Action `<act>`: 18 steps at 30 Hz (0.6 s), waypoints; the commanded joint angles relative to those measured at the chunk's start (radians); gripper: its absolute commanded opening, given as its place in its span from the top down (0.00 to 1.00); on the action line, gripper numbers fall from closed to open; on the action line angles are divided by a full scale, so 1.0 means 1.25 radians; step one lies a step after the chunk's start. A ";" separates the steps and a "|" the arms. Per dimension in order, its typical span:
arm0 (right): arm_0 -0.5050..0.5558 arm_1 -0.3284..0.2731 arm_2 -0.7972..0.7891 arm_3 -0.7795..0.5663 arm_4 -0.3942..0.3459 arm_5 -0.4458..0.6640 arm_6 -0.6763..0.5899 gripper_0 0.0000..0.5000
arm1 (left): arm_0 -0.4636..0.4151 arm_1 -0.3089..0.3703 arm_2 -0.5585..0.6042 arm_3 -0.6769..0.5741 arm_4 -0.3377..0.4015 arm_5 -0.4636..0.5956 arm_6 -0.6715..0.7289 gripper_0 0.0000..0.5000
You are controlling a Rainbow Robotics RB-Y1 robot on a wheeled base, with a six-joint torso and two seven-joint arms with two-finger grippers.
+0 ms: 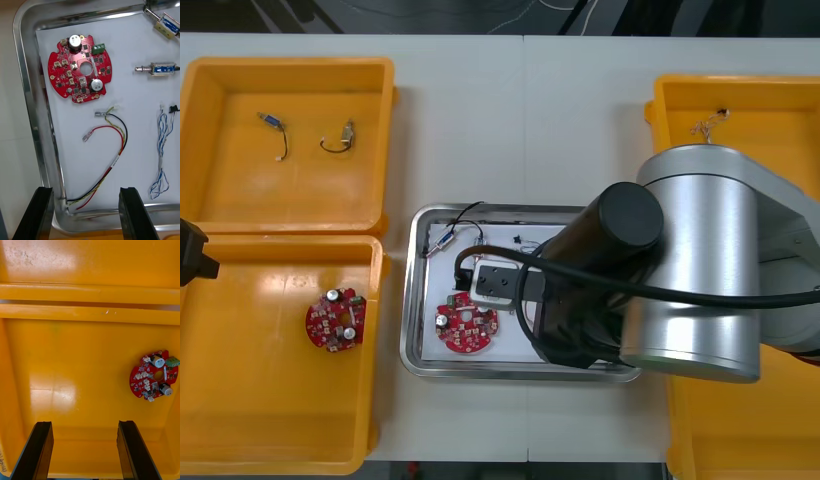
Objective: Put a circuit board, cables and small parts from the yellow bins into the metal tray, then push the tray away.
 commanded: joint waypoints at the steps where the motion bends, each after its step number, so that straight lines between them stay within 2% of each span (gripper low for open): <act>1: -0.031 0.049 0.060 0.033 0.043 -0.009 0.073 0.00 | 0.015 0.016 0.032 -0.022 -0.010 0.005 -0.089 0.00; 4: -0.031 0.066 0.093 0.060 0.061 -0.009 0.100 0.00 | 0.015 0.015 0.035 -0.022 -0.008 0.005 -0.089 0.00; 12: -0.029 0.108 0.175 0.123 0.095 -0.019 0.097 0.00 | 0.015 0.015 0.035 -0.022 -0.008 0.005 -0.089 0.00; 18: -0.004 0.112 0.232 0.140 0.142 -0.062 0.091 0.00 | 0.015 0.015 0.035 -0.022 -0.008 0.005 -0.089 0.00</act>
